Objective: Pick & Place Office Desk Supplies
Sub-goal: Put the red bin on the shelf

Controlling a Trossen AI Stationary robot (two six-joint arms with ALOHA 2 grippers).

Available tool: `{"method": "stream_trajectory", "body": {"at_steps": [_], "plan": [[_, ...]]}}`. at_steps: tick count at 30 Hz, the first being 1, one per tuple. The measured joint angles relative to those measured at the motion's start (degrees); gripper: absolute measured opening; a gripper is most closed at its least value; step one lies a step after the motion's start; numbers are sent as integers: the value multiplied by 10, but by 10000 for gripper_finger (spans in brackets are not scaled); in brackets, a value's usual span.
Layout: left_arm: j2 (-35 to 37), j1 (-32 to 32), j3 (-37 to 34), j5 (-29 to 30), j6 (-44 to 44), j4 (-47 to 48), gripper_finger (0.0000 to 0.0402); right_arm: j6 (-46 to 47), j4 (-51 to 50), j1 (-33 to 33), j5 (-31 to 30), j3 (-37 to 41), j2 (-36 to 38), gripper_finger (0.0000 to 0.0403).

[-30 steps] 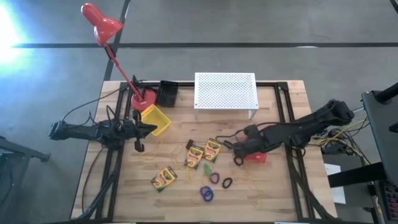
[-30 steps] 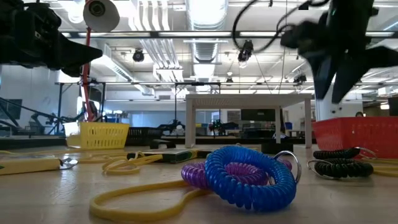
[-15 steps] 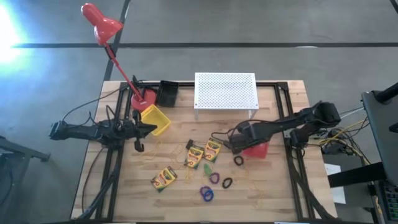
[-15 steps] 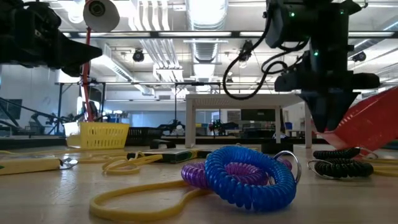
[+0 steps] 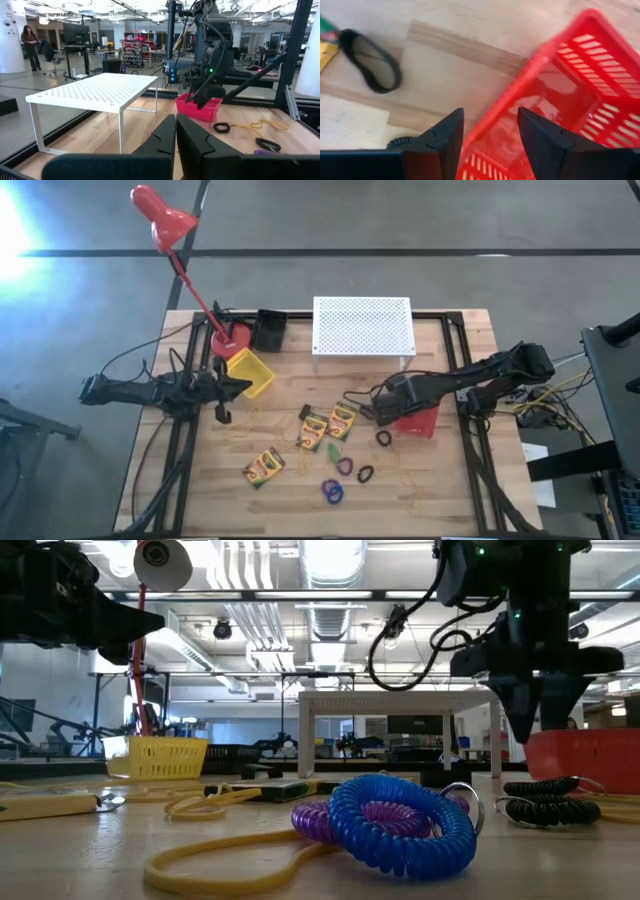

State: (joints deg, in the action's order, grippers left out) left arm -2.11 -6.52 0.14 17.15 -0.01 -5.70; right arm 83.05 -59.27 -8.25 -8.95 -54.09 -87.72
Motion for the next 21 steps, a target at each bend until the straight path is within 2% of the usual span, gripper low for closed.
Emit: {"method": "stream_trajectory", "body": {"at_steps": [4, 8, 13, 18, 21], "plan": [[0, 0, 0, 0, -8, 8, 21, 18, -5, 0, -1, 19, -1, 191], [0, 0, 0, 0, -20, 23, 21, 14, 21, 0, -1, 40, -5, 173], [0, 0, 0, 0, -22, 24, 21, -9, 53, -8, 5, 44, -2, 110], [0, 0, 0, 0, -31, 24, 21, -115, 54, -30, 45, 9, 4, 23], [0, 0, 0, 0, -35, 23, 21, -157, 40, -46, 87, -26, 15, 14]]}}
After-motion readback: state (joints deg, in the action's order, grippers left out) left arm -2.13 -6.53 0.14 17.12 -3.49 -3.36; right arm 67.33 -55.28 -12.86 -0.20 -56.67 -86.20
